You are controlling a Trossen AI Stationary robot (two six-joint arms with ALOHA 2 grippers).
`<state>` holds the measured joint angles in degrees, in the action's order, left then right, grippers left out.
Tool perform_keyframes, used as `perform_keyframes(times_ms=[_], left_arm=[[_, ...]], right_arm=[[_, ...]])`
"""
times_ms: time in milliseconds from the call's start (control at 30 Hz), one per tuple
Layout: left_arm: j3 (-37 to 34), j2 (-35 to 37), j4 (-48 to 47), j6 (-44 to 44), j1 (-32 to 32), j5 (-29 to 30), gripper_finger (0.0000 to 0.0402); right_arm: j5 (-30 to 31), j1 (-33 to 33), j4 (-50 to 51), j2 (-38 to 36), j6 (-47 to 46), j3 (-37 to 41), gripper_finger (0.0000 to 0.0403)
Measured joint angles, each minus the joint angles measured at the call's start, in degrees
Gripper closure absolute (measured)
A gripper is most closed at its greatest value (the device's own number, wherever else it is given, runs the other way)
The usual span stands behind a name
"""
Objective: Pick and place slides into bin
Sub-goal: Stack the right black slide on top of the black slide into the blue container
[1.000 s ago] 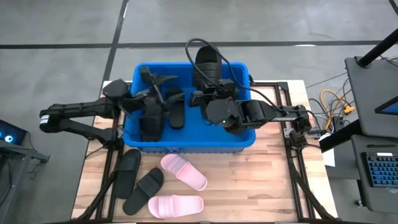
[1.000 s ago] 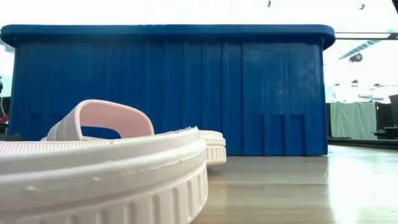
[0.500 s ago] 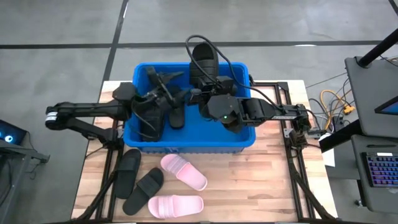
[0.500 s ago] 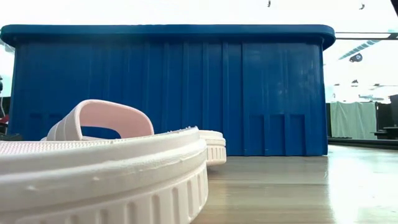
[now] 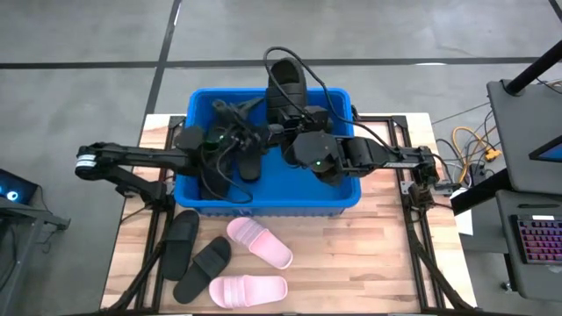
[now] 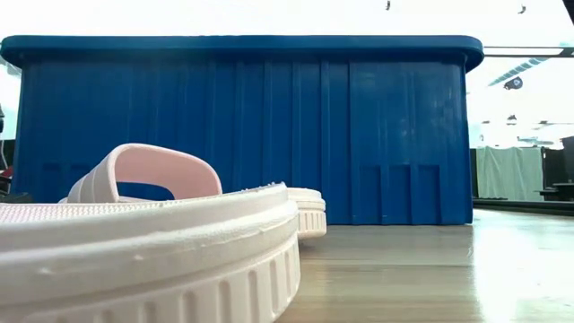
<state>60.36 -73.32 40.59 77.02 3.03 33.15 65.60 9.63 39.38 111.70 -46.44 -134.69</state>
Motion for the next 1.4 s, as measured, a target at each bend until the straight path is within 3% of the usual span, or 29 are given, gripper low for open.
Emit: perform_keyframes(times_ms=[167,467,833,1067,1400], left_arm=[[0.0,-2.05,1.04,3.14,-0.41,0.29,0.0104],[0.0,-2.73,11.39,6.86,-0.87,0.46,0.0104],[-0.02,-2.53,12.86,7.79,-1.66,0.23,0.0117],[-0.07,-2.53,12.76,1.5,-1.75,0.45,0.0194],[-0.13,-2.53,12.75,1.37,-1.88,0.38,0.0381]], right_arm=[[-0.2,0.07,-0.6,0.0,0.48,0.02,0.0394],[-1.1,0.09,-0.97,0.0,0.57,0.0,0.0394],[-2.09,0.07,-0.91,0.0,2.33,-0.04,0.0394],[-4.3,0.07,-1.85,-0.02,3.01,-0.08,0.0394],[-7.1,-0.02,-4.04,-0.13,5.77,-0.13,0.0391]])
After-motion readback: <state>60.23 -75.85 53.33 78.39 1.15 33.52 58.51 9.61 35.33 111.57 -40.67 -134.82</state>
